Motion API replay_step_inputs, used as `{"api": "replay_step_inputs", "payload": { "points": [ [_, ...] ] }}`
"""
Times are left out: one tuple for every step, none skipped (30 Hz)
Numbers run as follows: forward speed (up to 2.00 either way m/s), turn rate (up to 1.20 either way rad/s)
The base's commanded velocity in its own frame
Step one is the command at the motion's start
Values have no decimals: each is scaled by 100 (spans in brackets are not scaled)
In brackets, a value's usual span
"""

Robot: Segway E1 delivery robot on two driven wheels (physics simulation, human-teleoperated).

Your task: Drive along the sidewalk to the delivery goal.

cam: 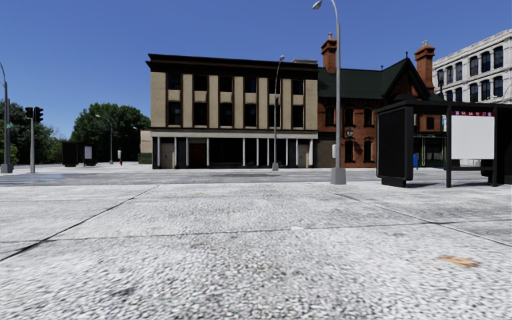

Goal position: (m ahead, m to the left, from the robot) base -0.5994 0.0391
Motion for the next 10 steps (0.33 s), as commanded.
{"api": "replay_step_inputs", "payload": {
  "points": [
    [0,0],
    [0,0],
    [0,0],
    [0,0],
    [0,0],
    [0,0],
    [0,0],
    [0,0],
    [0,0],
    [0,0]
  ]
}}
